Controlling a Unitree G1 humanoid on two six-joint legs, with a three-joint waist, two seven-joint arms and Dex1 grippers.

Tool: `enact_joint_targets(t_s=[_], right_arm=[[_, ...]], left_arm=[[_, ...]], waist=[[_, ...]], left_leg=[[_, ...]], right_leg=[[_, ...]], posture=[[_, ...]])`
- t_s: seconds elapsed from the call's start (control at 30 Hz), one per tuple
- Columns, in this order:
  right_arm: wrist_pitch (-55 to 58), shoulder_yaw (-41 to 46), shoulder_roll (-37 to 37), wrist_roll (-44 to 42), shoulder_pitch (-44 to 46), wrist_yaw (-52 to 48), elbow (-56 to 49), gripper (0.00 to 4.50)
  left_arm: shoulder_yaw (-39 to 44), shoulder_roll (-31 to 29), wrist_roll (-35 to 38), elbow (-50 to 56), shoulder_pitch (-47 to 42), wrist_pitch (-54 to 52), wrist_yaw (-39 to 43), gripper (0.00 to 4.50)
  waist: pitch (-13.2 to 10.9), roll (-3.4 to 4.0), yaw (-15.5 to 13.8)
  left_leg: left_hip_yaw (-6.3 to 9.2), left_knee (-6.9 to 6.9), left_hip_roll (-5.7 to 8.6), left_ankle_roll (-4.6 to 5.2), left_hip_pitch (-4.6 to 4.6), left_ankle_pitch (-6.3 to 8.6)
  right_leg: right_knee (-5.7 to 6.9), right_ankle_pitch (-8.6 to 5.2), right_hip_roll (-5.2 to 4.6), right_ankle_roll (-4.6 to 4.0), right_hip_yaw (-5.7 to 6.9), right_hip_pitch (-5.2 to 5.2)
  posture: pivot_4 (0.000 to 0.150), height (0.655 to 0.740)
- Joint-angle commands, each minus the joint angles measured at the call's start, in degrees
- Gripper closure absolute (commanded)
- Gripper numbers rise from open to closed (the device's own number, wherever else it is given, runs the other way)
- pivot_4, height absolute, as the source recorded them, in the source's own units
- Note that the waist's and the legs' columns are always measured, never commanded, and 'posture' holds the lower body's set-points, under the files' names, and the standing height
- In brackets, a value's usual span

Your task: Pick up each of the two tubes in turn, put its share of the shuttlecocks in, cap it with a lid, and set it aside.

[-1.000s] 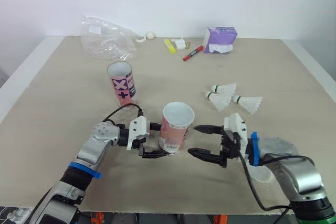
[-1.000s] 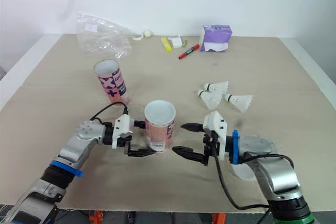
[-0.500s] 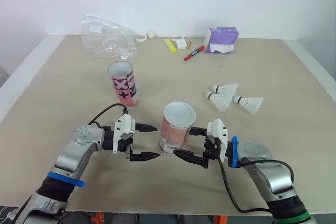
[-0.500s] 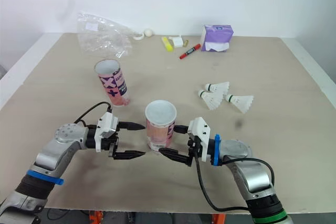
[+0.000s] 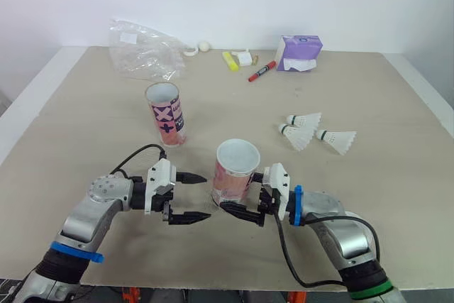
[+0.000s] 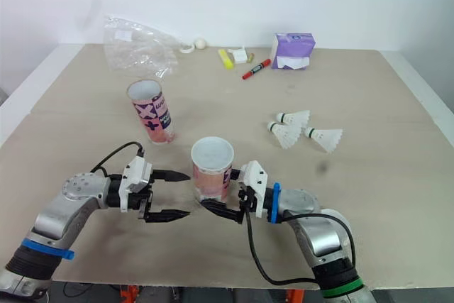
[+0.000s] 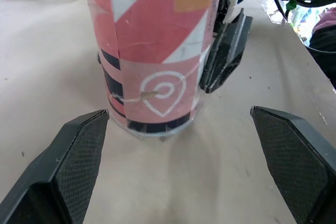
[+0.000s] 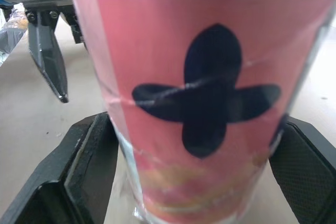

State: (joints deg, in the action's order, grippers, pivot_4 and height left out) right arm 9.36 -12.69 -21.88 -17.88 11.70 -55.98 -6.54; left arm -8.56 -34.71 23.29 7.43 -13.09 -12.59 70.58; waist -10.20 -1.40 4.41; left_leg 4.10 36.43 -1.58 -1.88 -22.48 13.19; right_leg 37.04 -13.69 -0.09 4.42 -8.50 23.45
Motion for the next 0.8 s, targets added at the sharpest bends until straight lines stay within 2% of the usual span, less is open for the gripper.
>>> enact_joint_targets(t_s=[0.03, 0.43, 0.8], right_arm=[[-1.52, -0.39, 1.61, 0.15, 1.75, 0.57, 0.72, 0.07], [-2.50, -0.87, 3.30, 0.94, 3.71, 0.13, 3.03, 0.07], [-2.65, -0.89, 3.34, 0.80, 4.36, -0.74, 3.50, 0.07]], left_arm=[[1.37, -0.74, 0.86, 2.28, 0.87, 1.03, 0.20, 0.00], [3.68, 1.45, 4.83, 4.37, 1.90, 0.09, -2.24, 0.00], [2.97, 1.37, 1.92, 2.95, 2.72, 4.27, -2.51, 0.00]], waist=[[0.00, 0.00, -0.01], [0.00, 0.00, -0.03], [0.00, 0.00, -0.01]], left_leg=[[0.00, 0.00, 0.00, 0.00, 0.00, 0.00], [0.00, 0.01, -0.02, 0.00, 0.00, 0.00], [0.00, 0.02, -0.02, 0.00, 0.01, 0.00]], right_leg=[[0.00, 0.00, 0.00, 0.00, 0.01, 0.00], [0.01, 0.00, -0.01, -0.01, 0.03, 0.00], [0.03, 0.02, 0.00, -0.02, 0.04, -0.01]], posture=[[0.150, 0.7400], [0.150, 0.7400], [0.150, 0.7400]])
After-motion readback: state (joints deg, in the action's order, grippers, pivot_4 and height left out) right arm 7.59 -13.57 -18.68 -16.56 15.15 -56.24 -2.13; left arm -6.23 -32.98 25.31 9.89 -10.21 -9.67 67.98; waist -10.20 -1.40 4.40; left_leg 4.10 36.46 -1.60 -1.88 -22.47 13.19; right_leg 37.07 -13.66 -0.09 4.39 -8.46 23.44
